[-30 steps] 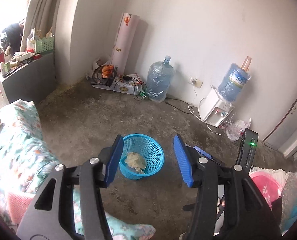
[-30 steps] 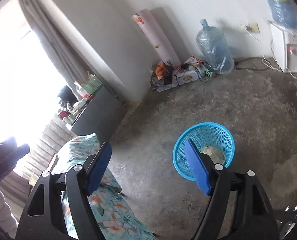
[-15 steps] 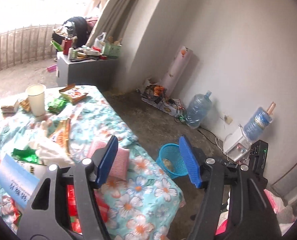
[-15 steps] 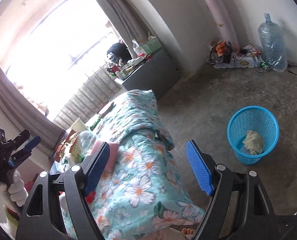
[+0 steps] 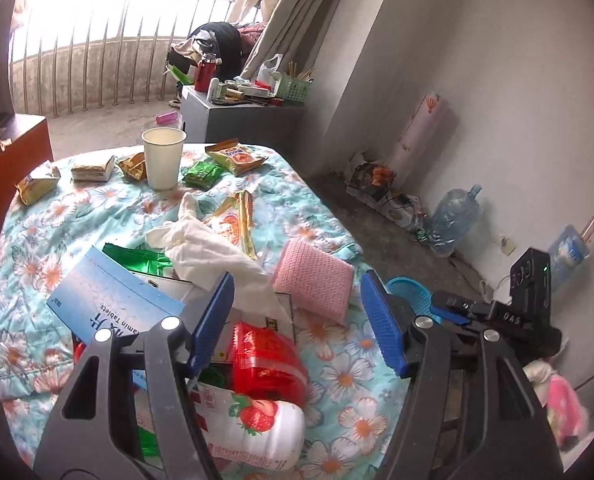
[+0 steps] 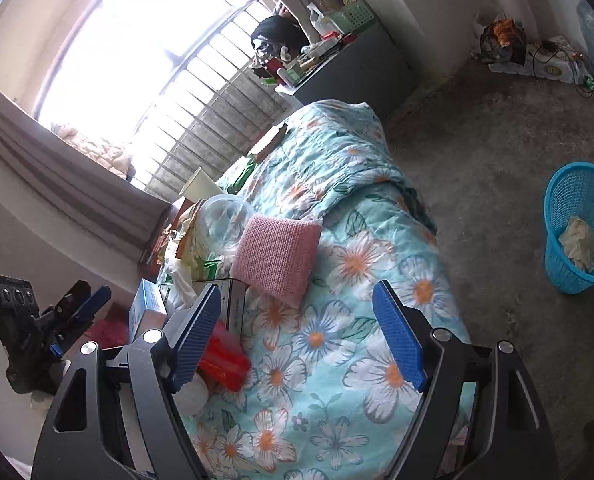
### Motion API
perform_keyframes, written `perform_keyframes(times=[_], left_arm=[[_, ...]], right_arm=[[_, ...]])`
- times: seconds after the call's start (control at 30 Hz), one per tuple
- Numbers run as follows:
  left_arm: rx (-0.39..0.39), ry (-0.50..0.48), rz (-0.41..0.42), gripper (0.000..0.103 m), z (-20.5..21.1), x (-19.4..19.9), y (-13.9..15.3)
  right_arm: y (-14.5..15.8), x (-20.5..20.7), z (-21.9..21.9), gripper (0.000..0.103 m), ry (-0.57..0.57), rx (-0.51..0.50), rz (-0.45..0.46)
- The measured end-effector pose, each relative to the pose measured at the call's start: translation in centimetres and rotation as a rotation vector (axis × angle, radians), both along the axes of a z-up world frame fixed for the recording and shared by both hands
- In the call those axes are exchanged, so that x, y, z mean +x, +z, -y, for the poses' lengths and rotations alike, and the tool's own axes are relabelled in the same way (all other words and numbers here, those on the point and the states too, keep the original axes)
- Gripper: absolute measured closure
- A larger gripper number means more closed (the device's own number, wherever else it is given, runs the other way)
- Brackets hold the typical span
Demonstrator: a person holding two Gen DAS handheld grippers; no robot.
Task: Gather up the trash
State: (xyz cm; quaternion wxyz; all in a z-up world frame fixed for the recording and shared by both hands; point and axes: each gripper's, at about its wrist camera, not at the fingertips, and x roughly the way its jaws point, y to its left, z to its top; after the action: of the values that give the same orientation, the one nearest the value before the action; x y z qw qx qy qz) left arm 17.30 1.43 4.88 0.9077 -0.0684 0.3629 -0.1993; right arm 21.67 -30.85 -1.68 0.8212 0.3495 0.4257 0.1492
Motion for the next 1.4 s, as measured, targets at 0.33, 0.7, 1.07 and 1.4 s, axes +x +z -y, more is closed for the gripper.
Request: perform_keyframes(times=[0.33,0.7,1.07,1.4], left_arm=[[0.306,0.039,-0.025,0.041,4.1,4.1,-3.8],[0.39,0.065,-0.089,0.065,3.6,6.4,-6.0],[0.339,0.085,-0.086,0.098,2.1,6.1,-5.0],[0.299,0.132,-0.011,0.101,0.2,4.6,-2.4]], right_arm=[[-4.5,5.0,-2.1,0.028,-0.023,0.162,-0.141],[-6.6,8.7,-4.4,0.034,0.006,0.193,-0.184],[-7.3,9.1,-5.3,0.066,0.015,0.194,-0.195],[-5.7,7.0,-3.4,0.076,-0.006,0.235,-0.14]])
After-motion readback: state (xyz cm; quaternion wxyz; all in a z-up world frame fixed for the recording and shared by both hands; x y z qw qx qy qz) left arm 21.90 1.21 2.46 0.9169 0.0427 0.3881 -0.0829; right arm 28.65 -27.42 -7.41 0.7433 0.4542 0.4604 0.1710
